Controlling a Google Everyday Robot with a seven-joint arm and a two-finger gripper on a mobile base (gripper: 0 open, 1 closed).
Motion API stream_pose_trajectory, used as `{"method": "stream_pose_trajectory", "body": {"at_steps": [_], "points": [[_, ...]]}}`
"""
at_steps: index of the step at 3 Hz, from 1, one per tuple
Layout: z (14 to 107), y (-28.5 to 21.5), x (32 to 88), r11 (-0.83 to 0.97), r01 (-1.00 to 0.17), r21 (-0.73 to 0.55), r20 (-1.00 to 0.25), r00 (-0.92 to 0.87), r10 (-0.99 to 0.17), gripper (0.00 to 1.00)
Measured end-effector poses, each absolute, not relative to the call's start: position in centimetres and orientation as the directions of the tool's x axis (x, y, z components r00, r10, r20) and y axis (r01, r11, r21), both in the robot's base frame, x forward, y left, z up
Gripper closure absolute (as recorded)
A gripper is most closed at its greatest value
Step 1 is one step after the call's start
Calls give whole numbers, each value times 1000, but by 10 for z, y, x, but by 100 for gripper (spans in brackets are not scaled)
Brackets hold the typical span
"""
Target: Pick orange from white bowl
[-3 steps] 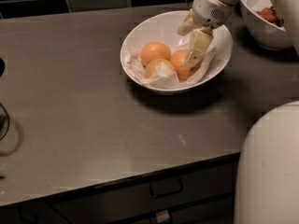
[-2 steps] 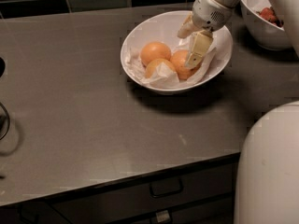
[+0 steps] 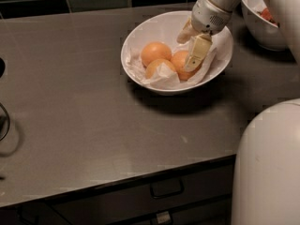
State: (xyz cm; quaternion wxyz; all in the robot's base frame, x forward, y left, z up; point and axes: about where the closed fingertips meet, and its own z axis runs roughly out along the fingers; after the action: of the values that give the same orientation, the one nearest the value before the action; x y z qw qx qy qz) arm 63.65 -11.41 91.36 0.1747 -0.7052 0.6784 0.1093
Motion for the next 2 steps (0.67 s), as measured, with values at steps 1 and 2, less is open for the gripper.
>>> {"method": "stream_pose_trajectory", "body": {"at_steps": [1,2], "points": [[908,-114,636,-22,-996,-85,-391,53,-919,30],[901,-113,632,-24,-998,-66,-390,48,-919,30]]}}
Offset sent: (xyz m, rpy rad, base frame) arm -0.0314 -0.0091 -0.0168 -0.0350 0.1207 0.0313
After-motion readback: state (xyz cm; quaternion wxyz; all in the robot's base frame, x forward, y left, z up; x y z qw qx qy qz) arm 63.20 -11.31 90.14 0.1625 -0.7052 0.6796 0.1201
